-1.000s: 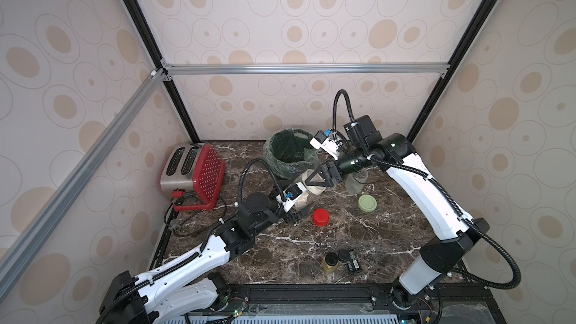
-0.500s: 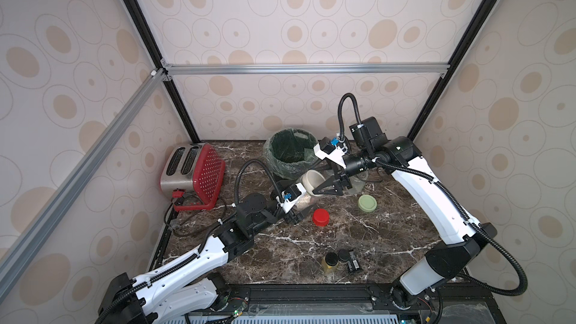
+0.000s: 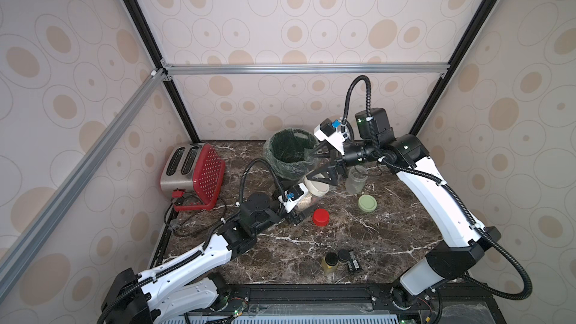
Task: Empty expired oatmeal from jars
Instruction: Unscrew the lid from the jar.
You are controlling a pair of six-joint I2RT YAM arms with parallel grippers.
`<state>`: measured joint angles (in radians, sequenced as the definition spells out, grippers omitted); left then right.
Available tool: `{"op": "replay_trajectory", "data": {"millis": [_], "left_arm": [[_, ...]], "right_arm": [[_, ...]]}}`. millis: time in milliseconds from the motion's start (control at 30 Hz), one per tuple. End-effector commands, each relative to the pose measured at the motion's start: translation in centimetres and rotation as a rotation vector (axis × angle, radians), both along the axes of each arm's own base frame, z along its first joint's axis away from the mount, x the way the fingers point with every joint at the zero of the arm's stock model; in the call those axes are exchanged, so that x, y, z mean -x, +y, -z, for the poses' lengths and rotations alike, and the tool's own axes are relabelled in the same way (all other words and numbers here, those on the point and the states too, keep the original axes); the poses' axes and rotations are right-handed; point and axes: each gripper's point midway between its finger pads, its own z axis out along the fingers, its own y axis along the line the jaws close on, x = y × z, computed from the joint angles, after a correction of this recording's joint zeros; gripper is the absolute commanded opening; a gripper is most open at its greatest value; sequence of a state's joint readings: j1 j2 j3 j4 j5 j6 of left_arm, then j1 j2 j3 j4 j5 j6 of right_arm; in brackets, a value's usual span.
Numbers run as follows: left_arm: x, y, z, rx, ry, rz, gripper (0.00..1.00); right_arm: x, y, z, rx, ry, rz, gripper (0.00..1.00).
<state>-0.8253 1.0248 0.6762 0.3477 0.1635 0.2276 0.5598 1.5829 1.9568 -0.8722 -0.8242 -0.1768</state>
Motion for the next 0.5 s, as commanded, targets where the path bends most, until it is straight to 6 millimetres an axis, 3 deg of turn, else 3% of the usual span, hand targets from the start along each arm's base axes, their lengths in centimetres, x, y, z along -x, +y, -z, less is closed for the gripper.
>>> {"op": "replay_trajectory", "data": {"millis": [0, 133, 300, 467], "left_arm": [[-0.4, 0.2, -3.9, 0.108, -0.102, -0.018, 0.00], [-0.6, -0.1, -3.9, 0.103, -0.112, -0.015, 0.00], [-0.8, -0.6, -3.9, 0.098, -0.115, -0.004, 0.00], [-0.7, -0.5, -3.9, 0.093, -0.113, -0.004, 0.00]], "right_arm": [[-1.4, -1.3, -1.5, -0.031, 0.231, 0.271, 1.00], [-0.8, -3.4, 0.9, 0.103, 0.380, 0.402, 0.98], [1.1, -3.7, 1.9, 0.125, 0.465, 0.381, 0.98], [1.5, -4.0, 3.3, 0.160, 0.452, 0.388, 0.99]]}}
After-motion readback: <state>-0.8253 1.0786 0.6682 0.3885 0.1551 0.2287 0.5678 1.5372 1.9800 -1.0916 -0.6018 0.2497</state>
